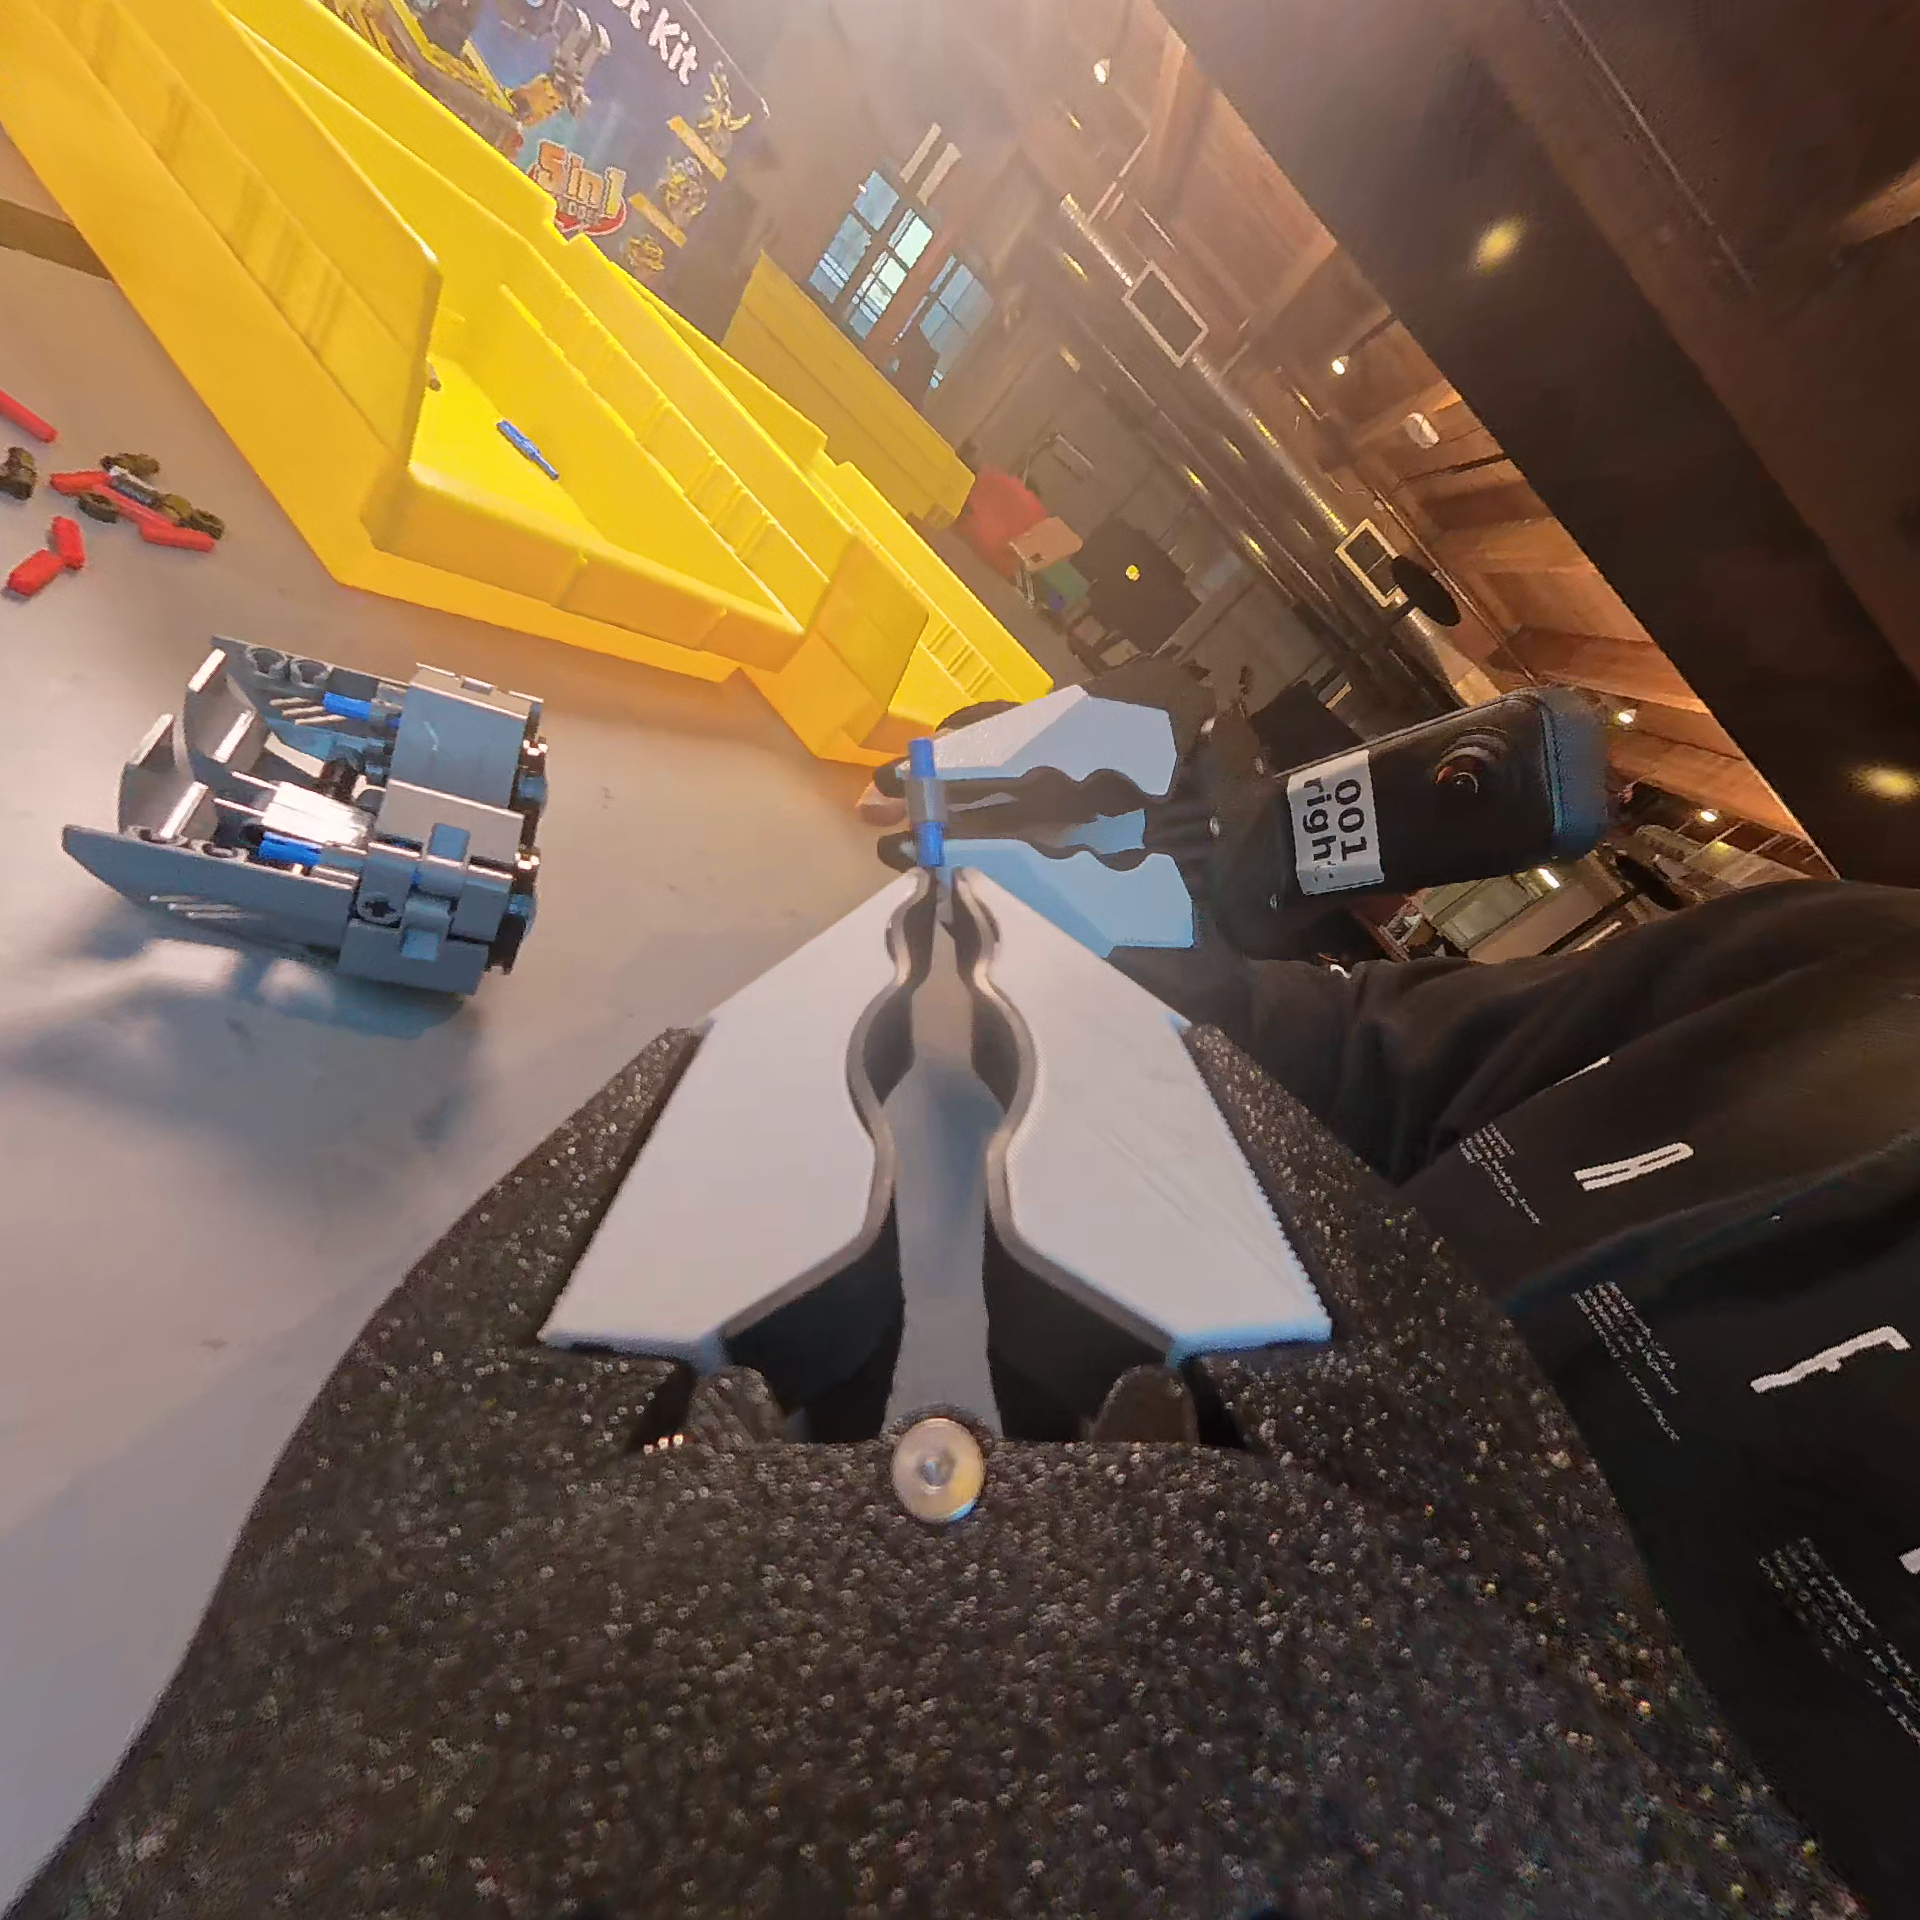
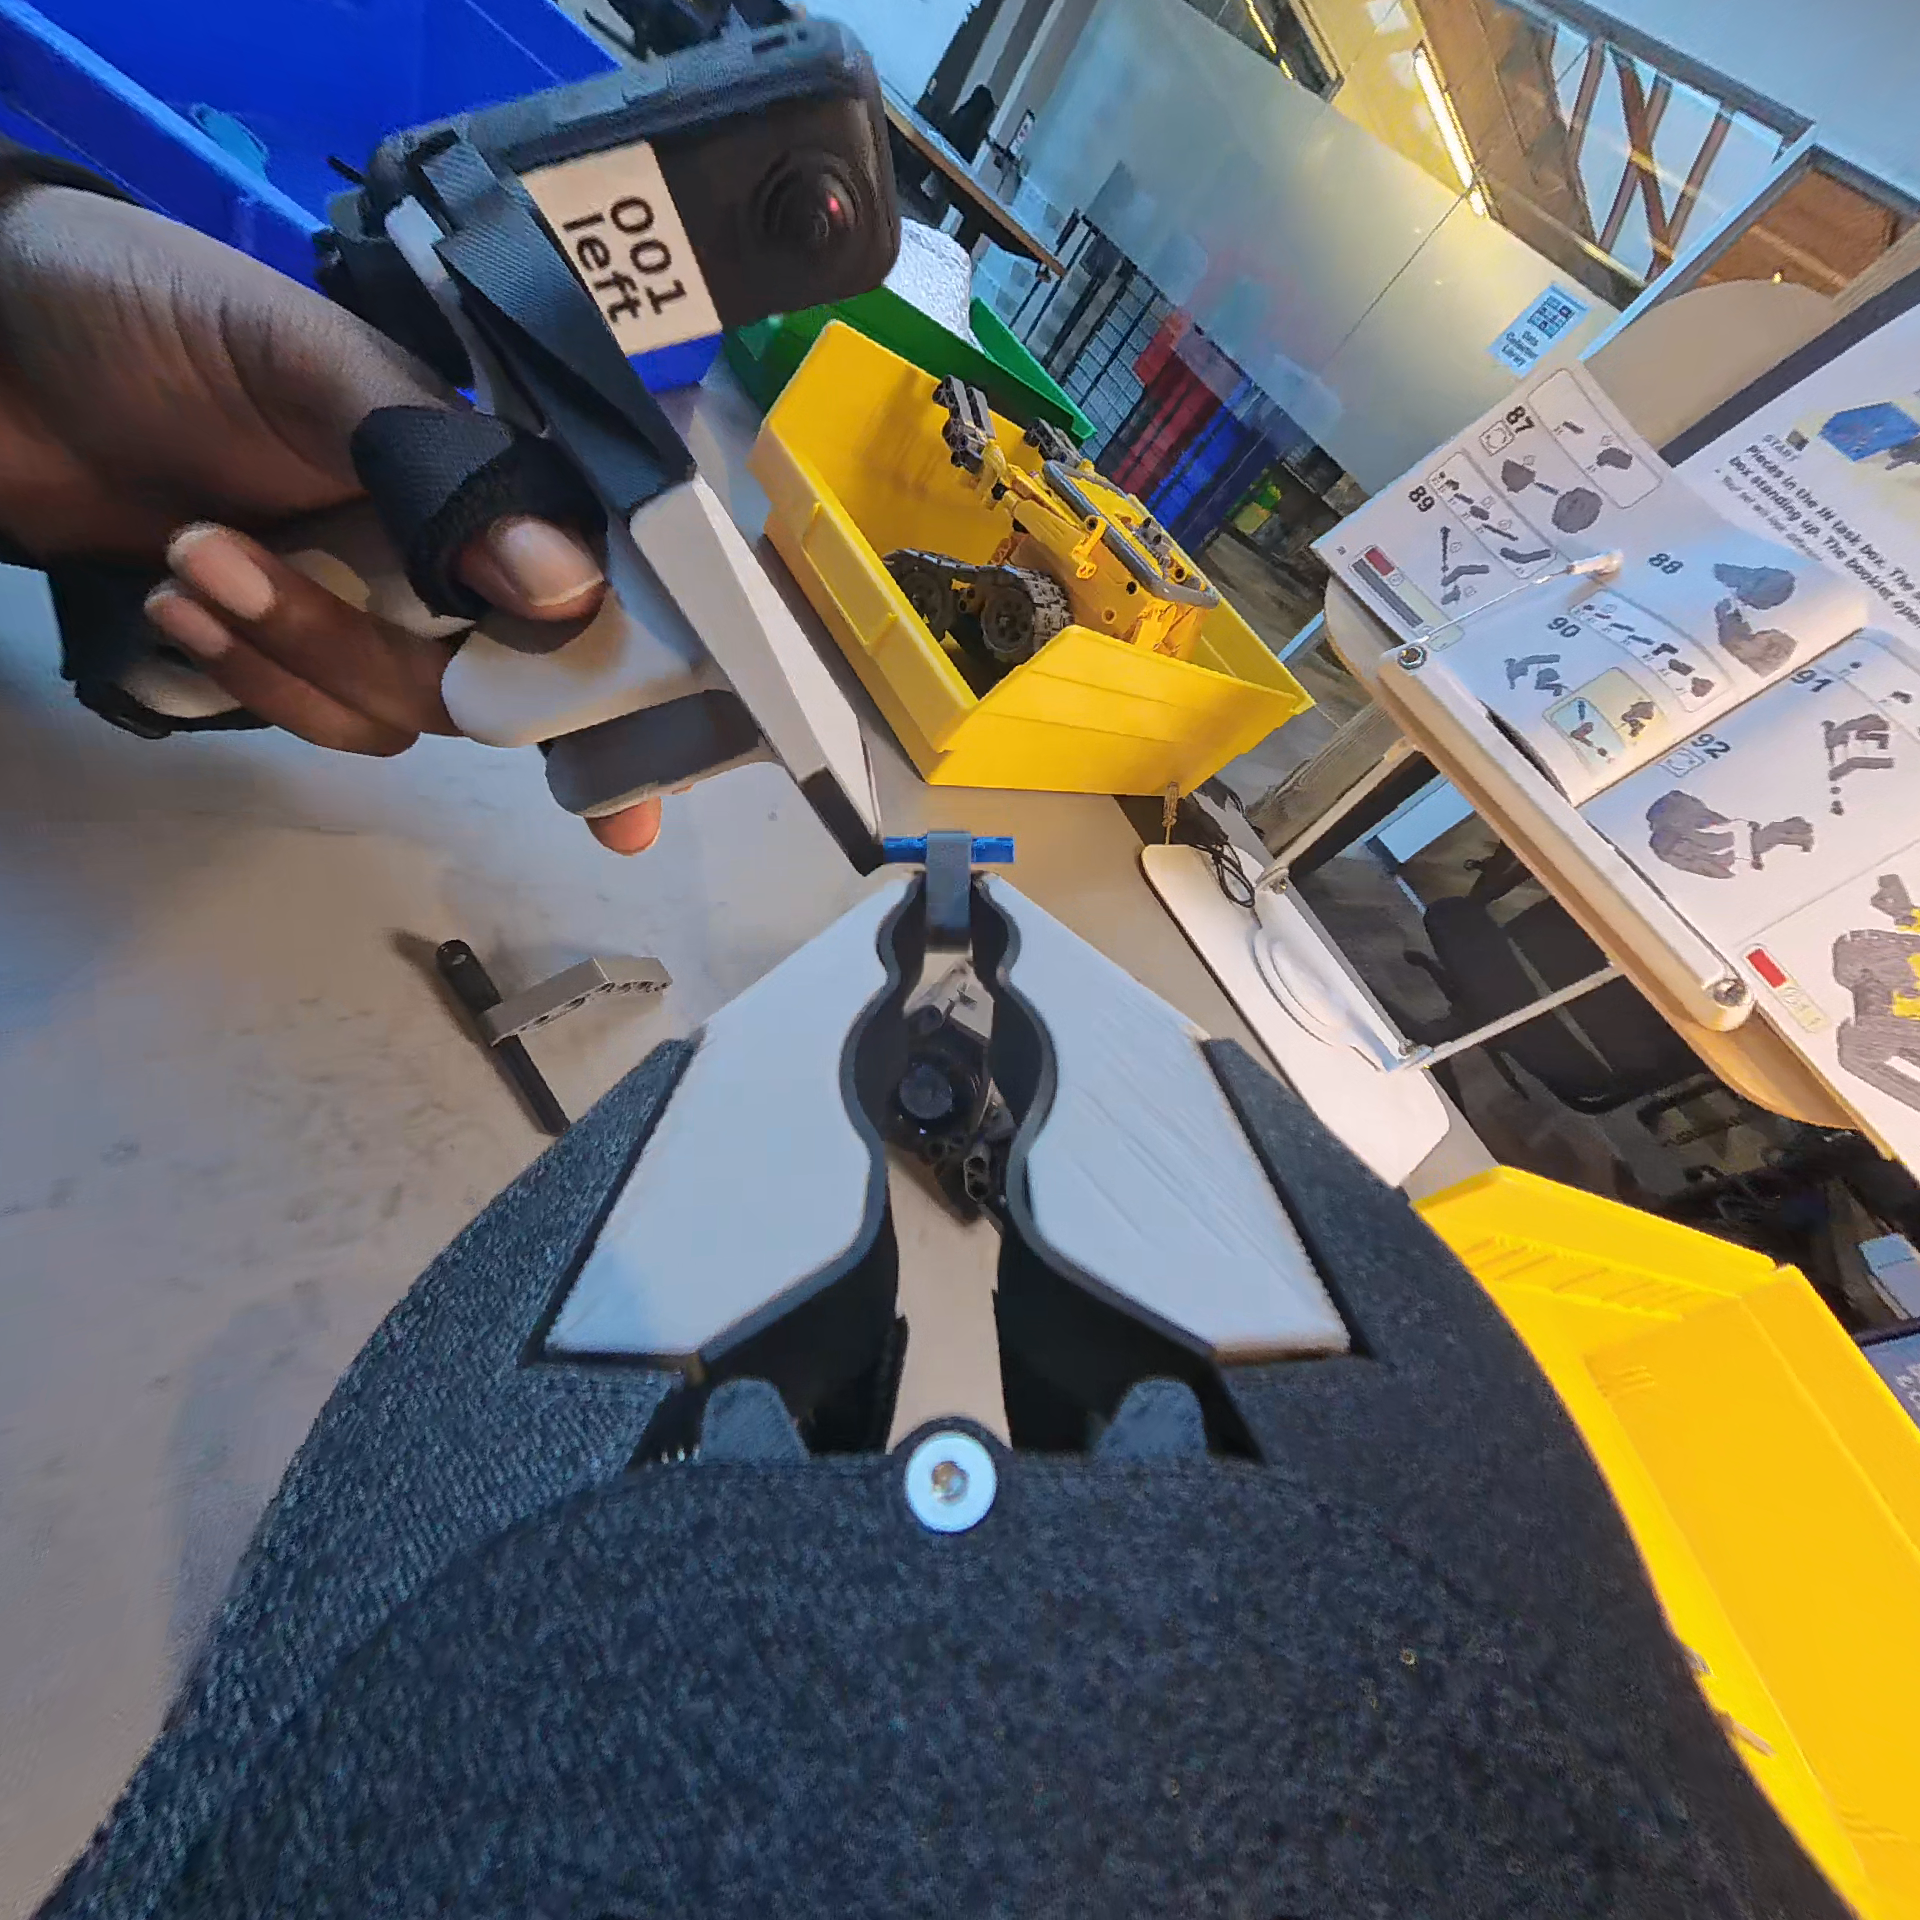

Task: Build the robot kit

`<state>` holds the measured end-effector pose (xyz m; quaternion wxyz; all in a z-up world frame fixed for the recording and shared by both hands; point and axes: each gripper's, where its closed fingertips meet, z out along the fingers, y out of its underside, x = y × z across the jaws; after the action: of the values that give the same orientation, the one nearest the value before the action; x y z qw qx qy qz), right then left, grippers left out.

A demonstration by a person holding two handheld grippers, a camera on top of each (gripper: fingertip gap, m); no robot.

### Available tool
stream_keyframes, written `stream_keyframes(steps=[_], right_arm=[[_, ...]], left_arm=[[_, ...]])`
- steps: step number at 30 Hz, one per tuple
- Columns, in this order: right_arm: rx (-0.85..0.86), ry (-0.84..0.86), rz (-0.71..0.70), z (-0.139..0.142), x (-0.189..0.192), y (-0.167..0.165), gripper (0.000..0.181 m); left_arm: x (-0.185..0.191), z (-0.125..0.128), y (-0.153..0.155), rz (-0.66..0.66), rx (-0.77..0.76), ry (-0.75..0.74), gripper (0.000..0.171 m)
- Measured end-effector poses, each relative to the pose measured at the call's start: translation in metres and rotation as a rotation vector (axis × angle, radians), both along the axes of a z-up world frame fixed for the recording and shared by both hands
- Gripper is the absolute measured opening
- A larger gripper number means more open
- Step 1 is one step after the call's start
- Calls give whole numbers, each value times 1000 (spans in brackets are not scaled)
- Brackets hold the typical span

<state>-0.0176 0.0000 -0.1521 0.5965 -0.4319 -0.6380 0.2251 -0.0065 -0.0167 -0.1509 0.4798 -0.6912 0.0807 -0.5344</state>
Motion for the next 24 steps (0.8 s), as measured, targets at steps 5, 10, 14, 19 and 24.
stream_keyframes(steps=[5,10,14,19,24], right_arm=[[7,-14,-16,-3,0,2,6],[30,-23,-25,-5,0,2,6],[21,-21,-22,-4,0,-1,6],[18,-26,-16,-7,1,-2,6],[-21,-36,41,-14,2,-8,10]], left_arm=[[0,-3,2,11,-1,22,6],[-2,-9,5,38,-10,48,5],[-1,-9,4,29,-3,60,9],[0,-10,2,21,16,109,4],[-3,-14,-1,-9,73,219,3]])
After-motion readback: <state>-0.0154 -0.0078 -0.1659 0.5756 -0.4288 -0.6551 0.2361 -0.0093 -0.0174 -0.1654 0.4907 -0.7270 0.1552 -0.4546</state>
